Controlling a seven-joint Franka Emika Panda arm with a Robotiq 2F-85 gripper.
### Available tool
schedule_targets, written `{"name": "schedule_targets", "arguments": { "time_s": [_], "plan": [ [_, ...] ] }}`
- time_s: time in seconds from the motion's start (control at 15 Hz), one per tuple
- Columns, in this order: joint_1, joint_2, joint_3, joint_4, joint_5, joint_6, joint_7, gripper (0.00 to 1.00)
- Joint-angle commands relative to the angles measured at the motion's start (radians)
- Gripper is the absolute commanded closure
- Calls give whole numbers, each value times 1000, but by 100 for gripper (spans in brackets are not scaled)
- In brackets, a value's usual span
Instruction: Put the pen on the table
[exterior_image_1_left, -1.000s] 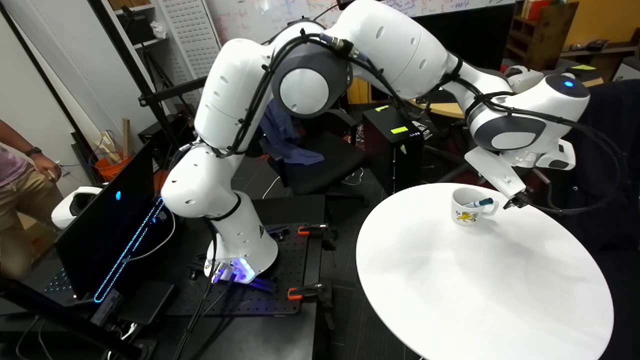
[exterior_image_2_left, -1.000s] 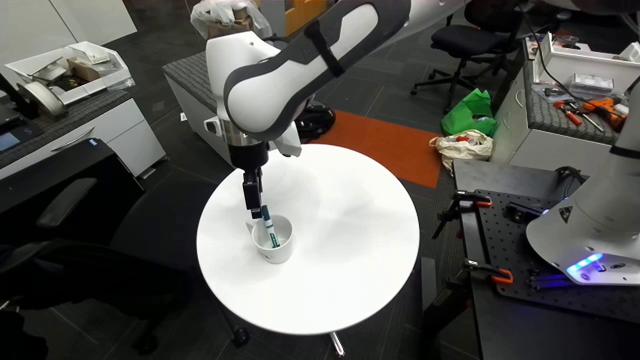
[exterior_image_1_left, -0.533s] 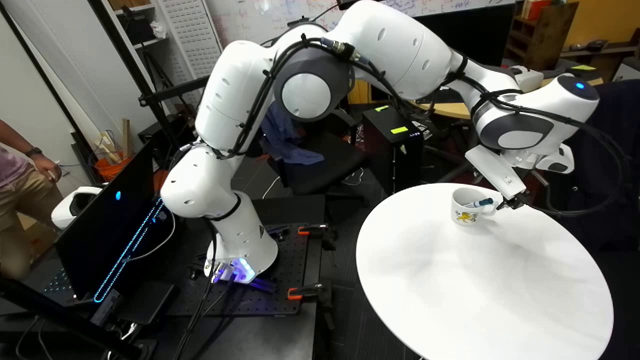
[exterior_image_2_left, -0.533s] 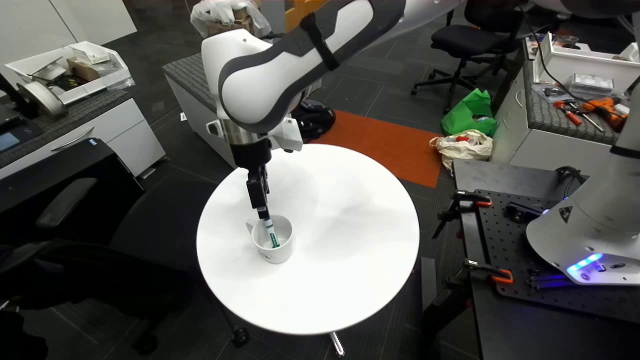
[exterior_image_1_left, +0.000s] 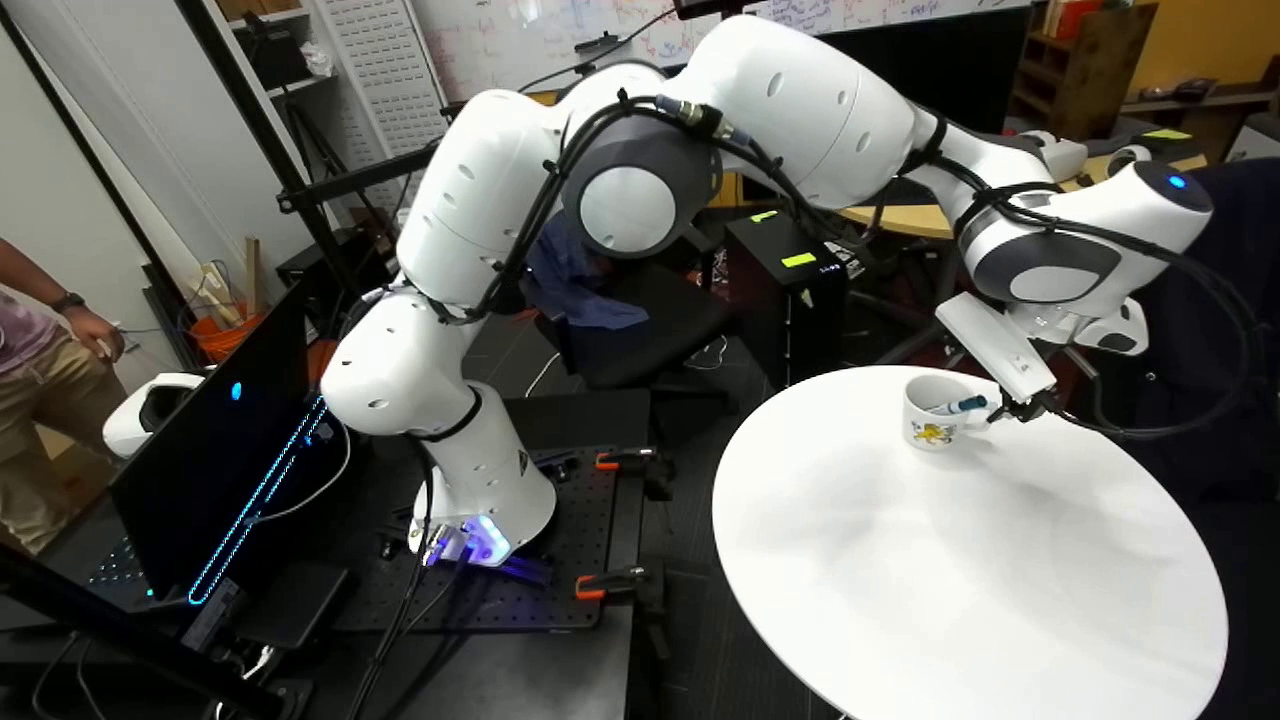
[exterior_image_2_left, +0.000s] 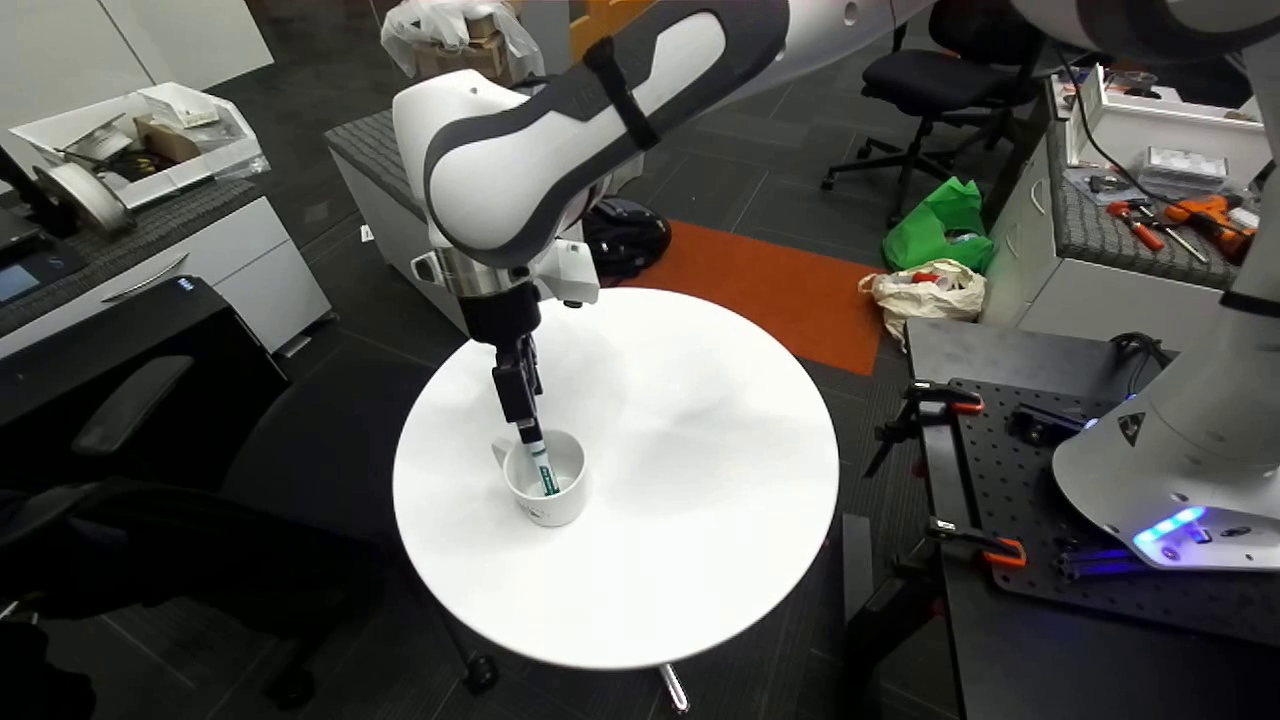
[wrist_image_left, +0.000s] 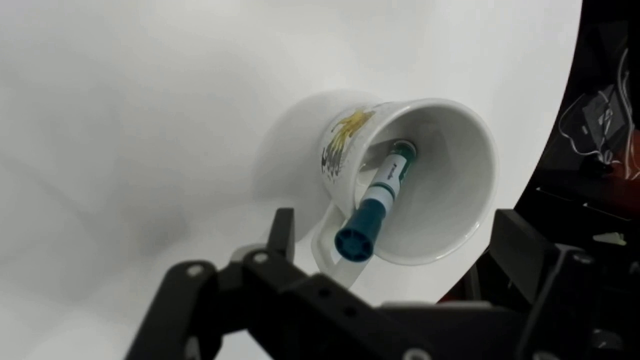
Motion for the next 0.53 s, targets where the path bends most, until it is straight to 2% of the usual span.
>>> {"name": "schedule_targets", "arguments": {
  "time_s": [0.0, 0.33, 0.47],
  "plan": [
    [1, 55, 7, 88, 0, -68, -3, 0],
    [6, 103, 7, 151, -5, -99, 0, 0],
    [9, 115, 7, 169, -7, -107, 1, 6]
  ]
}}
